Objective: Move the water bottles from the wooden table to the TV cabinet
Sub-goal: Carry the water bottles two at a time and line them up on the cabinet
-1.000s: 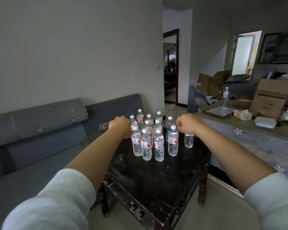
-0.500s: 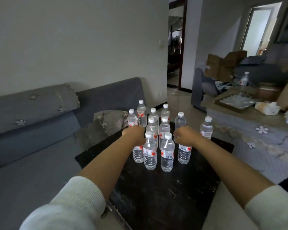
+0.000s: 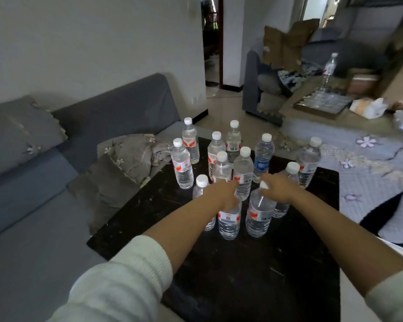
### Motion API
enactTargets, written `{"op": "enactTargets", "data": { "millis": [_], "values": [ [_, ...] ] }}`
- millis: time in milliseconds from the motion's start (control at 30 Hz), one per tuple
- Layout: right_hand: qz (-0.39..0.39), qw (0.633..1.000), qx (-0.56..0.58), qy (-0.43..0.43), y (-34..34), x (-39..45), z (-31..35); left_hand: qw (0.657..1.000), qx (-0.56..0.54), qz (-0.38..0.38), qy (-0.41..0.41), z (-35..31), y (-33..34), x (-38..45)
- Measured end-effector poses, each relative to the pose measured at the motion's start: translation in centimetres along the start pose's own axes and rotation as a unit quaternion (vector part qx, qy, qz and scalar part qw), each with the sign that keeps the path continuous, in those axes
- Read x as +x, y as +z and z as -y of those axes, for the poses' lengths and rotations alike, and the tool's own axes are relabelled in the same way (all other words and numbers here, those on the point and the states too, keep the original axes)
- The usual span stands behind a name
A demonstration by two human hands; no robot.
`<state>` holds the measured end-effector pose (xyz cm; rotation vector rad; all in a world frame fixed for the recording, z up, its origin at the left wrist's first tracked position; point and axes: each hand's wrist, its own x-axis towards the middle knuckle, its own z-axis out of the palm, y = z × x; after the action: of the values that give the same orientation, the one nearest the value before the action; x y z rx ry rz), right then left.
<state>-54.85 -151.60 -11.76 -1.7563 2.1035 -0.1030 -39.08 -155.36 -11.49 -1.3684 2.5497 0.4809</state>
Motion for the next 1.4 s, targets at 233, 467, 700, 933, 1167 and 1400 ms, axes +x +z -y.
{"op": "enactTargets", "data": {
  "millis": [233, 467, 700, 933, 1167, 1400],
  "values": [
    [-0.094, 0.993, -0.018, 0.075, 2.6, 0.8, 1.0, 0.998, -0.030, -0.043, 0.030, 1.1, 1.5, 1.8],
    [-0.165, 0.982, 0.009, 0.087, 4.0, 0.2, 0.3, 0.995, -0.036, -0.087, 0.042, 1.5, 2.6, 2.3],
    [-0.138, 0.986, 0.022, 0.091, 4.1, -1.6, -0.4, 0.996, -0.023, -0.082, 0.025, 0.7, 2.8, 1.0],
    [-0.134, 0.983, 0.046, 0.118, 4.1, -5.4, -1.7, 0.997, 0.028, -0.033, 0.057, 0.0, 1.7, -0.3],
    [-0.137, 0.979, 0.003, 0.152, 3.9, -10.7, -2.4, 0.979, 0.096, -0.005, 0.182, -3.1, 0.5, -0.6],
    [-0.189, 0.921, 0.054, 0.336, 3.4, -22.2, -3.6, 0.913, 0.101, 0.035, 0.393, -11.2, 0.5, -3.4]
  ]
}}
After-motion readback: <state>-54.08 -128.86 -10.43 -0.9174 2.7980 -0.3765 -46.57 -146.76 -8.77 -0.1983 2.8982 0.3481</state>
